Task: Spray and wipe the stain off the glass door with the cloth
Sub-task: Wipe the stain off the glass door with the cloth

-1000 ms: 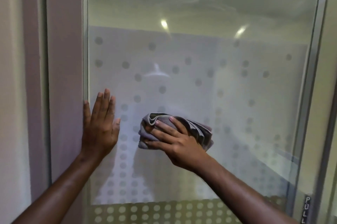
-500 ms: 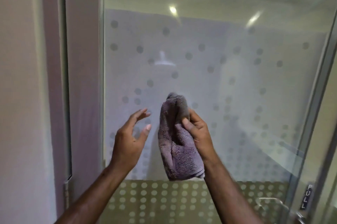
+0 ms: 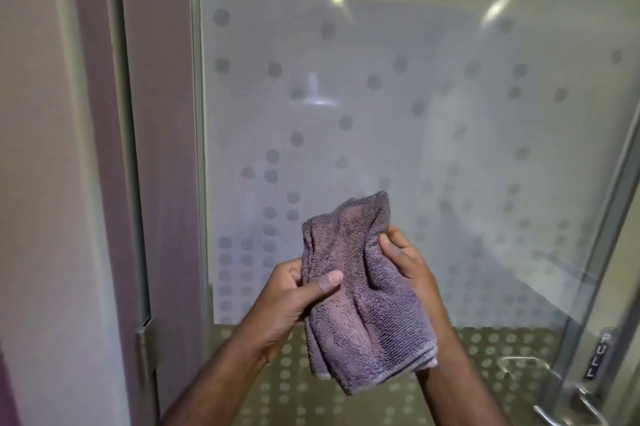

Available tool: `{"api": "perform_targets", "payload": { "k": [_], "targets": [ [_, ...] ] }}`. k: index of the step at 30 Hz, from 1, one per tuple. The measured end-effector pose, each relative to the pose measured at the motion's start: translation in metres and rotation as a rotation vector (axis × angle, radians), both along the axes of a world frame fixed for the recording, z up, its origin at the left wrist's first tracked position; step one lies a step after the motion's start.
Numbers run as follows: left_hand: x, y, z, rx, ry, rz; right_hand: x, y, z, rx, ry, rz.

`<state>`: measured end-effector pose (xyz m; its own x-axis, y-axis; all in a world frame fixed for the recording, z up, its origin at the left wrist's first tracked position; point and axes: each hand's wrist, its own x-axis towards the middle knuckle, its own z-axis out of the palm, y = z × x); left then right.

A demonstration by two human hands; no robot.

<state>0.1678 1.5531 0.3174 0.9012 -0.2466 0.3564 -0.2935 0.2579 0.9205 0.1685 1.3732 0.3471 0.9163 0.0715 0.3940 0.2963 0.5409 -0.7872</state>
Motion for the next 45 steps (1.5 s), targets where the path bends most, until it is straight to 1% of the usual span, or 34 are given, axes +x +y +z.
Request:
{"api": "perform_targets", "payload": {
  "k": [3, 5, 7, 9, 12, 15, 19, 21, 23, 25, 28, 30, 32, 35, 36, 38, 40, 42, 43, 44, 45],
  "targets": [
    [-0.002, -0.002, -0.006, -0.02, -0.019, 0.094, -0.004, -0.009, -0.016, -0.169, 0.017, -0.2],
    [-0.003, -0.004, -0.008, -0.059, -0.009, 0.143, -0.01, -0.011, -0.029, -0.298, 0.065, -0.27],
    [-0.004, -0.006, -0.01, -0.083, 0.003, 0.194, -0.018, -0.012, -0.036, -0.392, 0.093, -0.232],
    [-0.005, -0.007, -0.011, -0.115, 0.03, 0.218, -0.024, -0.014, -0.038, -0.439, 0.09, -0.176],
    [-0.007, -0.005, -0.008, -0.176, 0.106, 0.187, -0.028, -0.022, -0.034, -0.442, 0.078, -0.173],
    [-0.008, -0.001, -0.005, -0.188, 0.177, 0.134, -0.032, -0.026, -0.027, -0.413, 0.11, -0.19],
    [-0.011, 0.007, -0.003, -0.23, 0.264, 0.011, -0.036, -0.031, -0.023, -0.367, 0.158, -0.219],
    [-0.013, 0.012, -0.003, -0.136, 0.258, -0.047, -0.037, -0.036, -0.02, -0.325, 0.174, -0.202],
    [-0.015, 0.015, -0.004, -0.015, 0.233, -0.06, -0.038, -0.041, -0.015, -0.28, 0.181, -0.165],
    [-0.014, 0.015, -0.002, 0.029, 0.212, -0.059, -0.041, -0.046, -0.008, -0.317, 0.164, -0.134],
    [-0.011, 0.019, 0.015, 0.06, 0.137, -0.058, -0.045, -0.056, 0.012, -0.551, 0.096, -0.088],
    [-0.013, 0.024, 0.04, 0.089, 0.026, -0.059, -0.051, -0.061, 0.036, -0.619, -0.008, -0.046],
    [-0.019, 0.03, 0.067, 0.03, -0.116, -0.081, -0.059, -0.063, 0.062, -0.585, -0.161, -0.062],
    [-0.038, 0.037, 0.096, -0.131, -0.365, -0.118, -0.074, -0.064, 0.085, -0.466, -0.436, -0.137],
    [-0.044, 0.038, 0.1, -0.16, -0.409, -0.11, -0.076, -0.063, 0.086, -0.447, -0.514, -0.158],
    [-0.048, 0.038, 0.1, -0.191, -0.432, -0.044, -0.081, -0.056, 0.079, -0.452, -0.605, -0.193],
    [-0.051, 0.033, 0.091, -0.219, -0.328, 0.007, -0.081, -0.049, 0.068, -0.477, -0.6, -0.23],
    [-0.049, 0.027, 0.07, -0.296, -0.101, -0.02, -0.078, -0.046, 0.055, -0.482, -0.551, -0.265],
    [-0.051, 0.023, 0.06, -0.329, 0.046, -0.063, -0.076, -0.045, 0.05, -0.486, -0.53, -0.297],
    [-0.05, 0.021, 0.049, -0.319, 0.18, -0.107, -0.075, -0.045, 0.046, -0.493, -0.508, -0.333],
    [-0.053, 0.021, 0.041, -0.259, 0.283, -0.137, -0.074, -0.045, 0.042, -0.506, -0.483, -0.363]
  ]
}}
